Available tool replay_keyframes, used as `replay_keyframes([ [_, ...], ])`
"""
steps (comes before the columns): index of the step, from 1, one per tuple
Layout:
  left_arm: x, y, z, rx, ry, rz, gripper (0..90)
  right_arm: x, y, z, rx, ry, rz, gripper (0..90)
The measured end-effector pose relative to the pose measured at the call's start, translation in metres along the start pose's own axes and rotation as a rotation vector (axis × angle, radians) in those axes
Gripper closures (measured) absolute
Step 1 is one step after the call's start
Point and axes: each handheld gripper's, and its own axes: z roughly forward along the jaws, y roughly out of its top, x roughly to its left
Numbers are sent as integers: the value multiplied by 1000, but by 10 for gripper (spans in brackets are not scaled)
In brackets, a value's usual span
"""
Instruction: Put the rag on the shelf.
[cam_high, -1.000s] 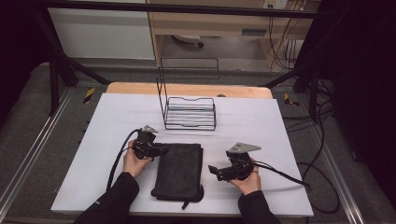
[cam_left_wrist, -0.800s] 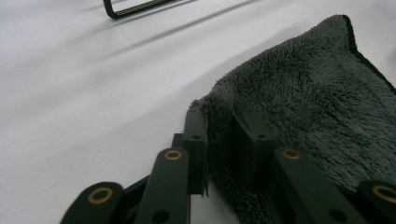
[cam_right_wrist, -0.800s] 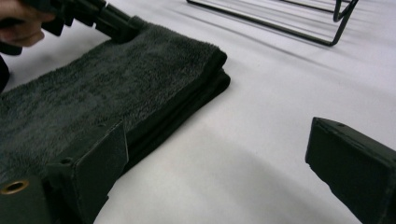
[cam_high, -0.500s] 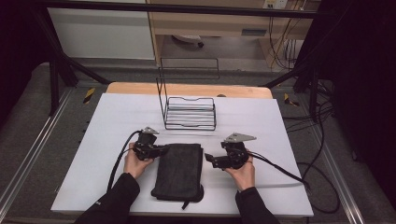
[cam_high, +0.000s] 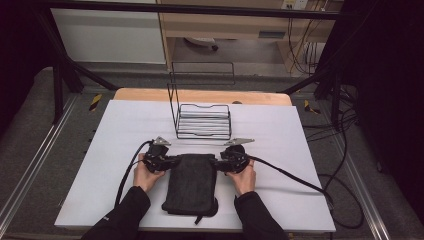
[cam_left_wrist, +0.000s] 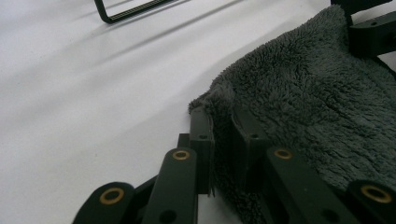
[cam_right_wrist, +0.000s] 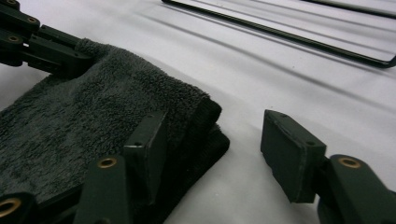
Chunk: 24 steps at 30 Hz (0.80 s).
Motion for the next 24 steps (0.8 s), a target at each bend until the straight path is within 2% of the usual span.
replay_keyframes([
  [7, 0, 0, 0, -2, 5, 14, 788, 2, -2, 4, 3, 34, 33, 544],
  [10, 0, 0, 0, -1, -2, 8, 788, 4, -2, 4, 6, 35, 34, 577],
  [14, 1, 0, 0, 0, 0, -2, 789, 6, 0, 6, 28, 40, 49, 666],
  [19, 1, 0, -1, -1, -1, -21, 799, 4, 2, 6, 62, 77, 101, 753],
  [24, 2, 0, -1, -11, -11, -31, 811, 2, 6, 5, 78, 97, 132, 783],
])
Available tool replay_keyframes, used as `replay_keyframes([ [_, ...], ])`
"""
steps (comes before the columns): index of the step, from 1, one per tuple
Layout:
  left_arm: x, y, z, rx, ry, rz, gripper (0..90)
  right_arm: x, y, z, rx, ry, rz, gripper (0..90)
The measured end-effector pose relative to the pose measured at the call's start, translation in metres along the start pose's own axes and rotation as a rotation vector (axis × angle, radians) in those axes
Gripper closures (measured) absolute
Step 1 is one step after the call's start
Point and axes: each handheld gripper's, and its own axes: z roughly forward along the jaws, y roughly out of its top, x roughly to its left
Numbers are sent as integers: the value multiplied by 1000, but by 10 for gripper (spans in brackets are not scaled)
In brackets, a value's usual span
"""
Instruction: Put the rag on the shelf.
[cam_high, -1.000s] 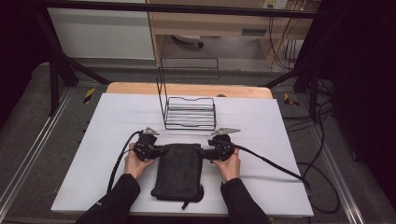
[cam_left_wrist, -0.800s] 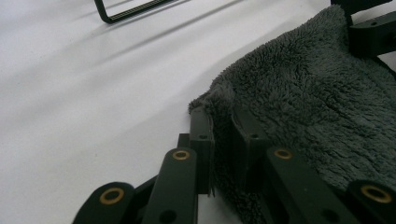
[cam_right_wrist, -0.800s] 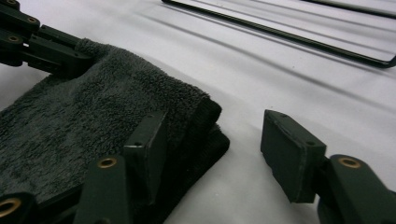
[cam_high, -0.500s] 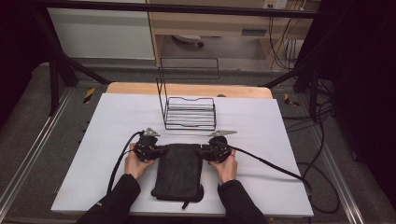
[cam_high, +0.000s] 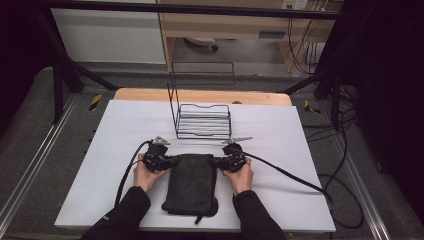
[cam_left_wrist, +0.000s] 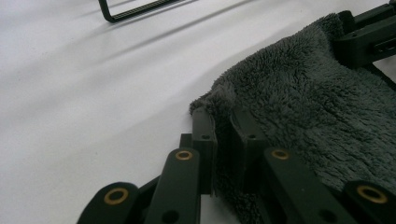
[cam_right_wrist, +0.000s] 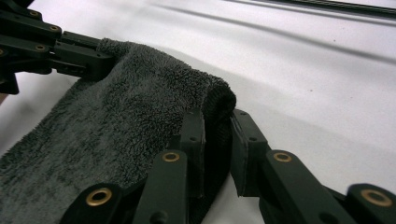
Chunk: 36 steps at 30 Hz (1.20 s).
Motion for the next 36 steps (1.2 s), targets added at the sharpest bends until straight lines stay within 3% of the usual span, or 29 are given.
replay_keyframes([
  [7, 1, 1, -7, -39, -19, -15, 817, 3, 3, -9, -38, 14, -5, 789],
  [25, -8, 4, -38, -147, -50, -7, 817, 18, 3, -32, -141, 33, -53, 791],
  [36, -17, 7, -54, -195, -40, 28, 817, 27, 2, -46, -194, 32, -87, 791],
])
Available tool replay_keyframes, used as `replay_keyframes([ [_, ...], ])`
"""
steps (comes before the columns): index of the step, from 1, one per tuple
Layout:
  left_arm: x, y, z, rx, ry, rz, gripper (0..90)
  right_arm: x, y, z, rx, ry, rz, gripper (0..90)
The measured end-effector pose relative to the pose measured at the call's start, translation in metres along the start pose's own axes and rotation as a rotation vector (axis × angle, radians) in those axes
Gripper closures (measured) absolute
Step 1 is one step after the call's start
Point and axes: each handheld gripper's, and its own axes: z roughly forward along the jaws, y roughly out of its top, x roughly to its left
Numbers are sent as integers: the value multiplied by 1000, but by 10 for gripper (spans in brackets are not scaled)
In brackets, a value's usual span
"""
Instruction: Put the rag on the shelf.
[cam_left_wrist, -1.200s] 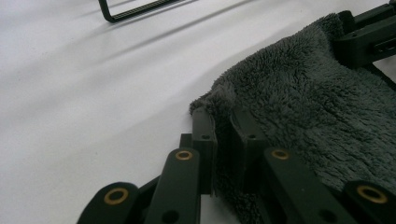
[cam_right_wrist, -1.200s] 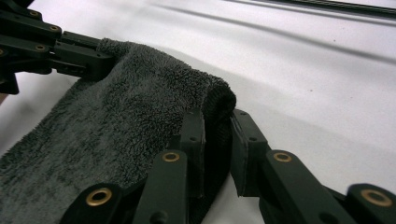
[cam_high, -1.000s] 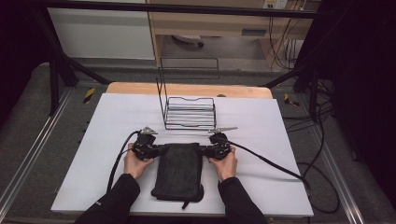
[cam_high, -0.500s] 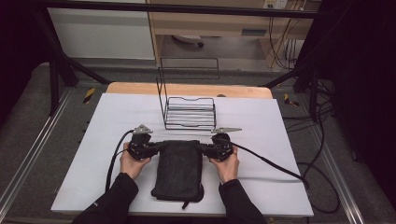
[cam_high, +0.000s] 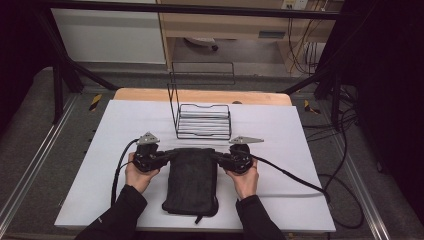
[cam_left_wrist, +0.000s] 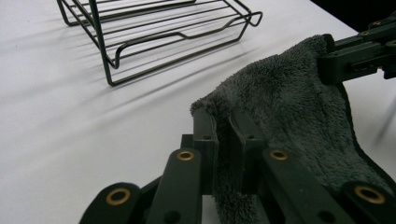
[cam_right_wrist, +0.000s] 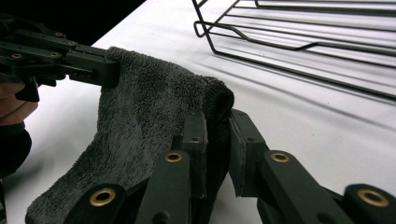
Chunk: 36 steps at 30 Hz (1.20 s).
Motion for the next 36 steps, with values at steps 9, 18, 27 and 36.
replay_keyframes([
  [9, -6, 6, -14, -49, -10, -5, 817, 14, 10, -12, -49, -11, -51, 791],
  [18, -14, 13, -25, -89, -8, 17, 817, 22, 17, -23, -87, -19, -89, 791],
  [27, -21, 19, -35, -140, -6, 31, 817, 31, 24, -35, -126, -22, -125, 791],
  [36, -28, 25, -44, -189, -6, 43, 817, 37, 31, -46, -165, -27, -149, 790],
])
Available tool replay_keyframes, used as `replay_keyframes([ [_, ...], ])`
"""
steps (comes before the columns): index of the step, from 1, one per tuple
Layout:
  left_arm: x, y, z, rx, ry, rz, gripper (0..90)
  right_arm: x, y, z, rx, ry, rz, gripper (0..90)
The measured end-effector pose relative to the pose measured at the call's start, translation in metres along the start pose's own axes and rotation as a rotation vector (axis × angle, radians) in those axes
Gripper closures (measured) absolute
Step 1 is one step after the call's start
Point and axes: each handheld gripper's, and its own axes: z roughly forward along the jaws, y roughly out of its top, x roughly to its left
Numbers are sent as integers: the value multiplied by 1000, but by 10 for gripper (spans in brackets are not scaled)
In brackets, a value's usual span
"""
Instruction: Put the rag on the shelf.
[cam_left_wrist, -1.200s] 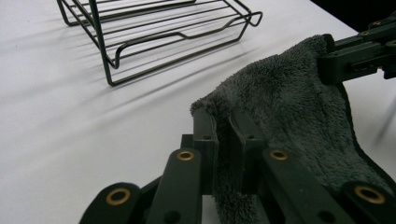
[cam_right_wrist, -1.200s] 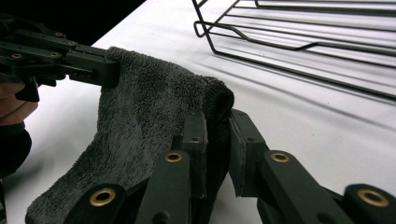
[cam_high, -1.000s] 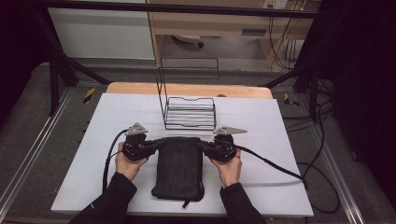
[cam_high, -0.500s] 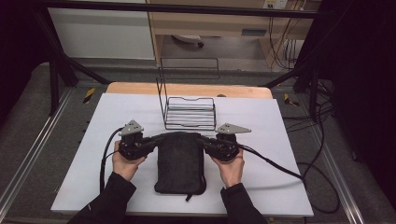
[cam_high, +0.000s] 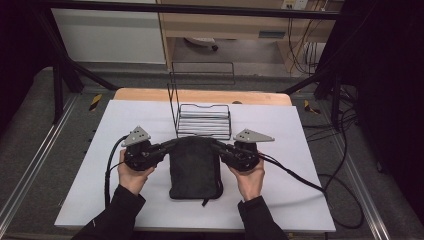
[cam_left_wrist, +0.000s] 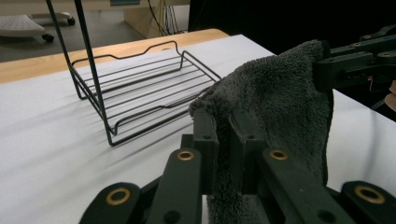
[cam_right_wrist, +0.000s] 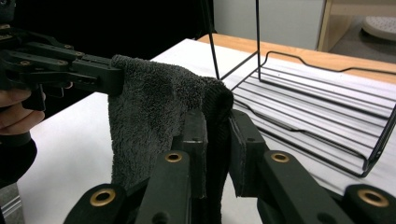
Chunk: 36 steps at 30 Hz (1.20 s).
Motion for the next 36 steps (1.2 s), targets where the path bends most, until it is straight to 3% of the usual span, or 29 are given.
replay_keyframes([
  [18, -7, 24, -12, -101, 4, 25, 817, 8, 28, -17, -86, -26, -64, 791],
  [36, -12, 62, -14, -234, 10, 37, 818, 9, 64, -31, -193, -67, -115, 791],
])
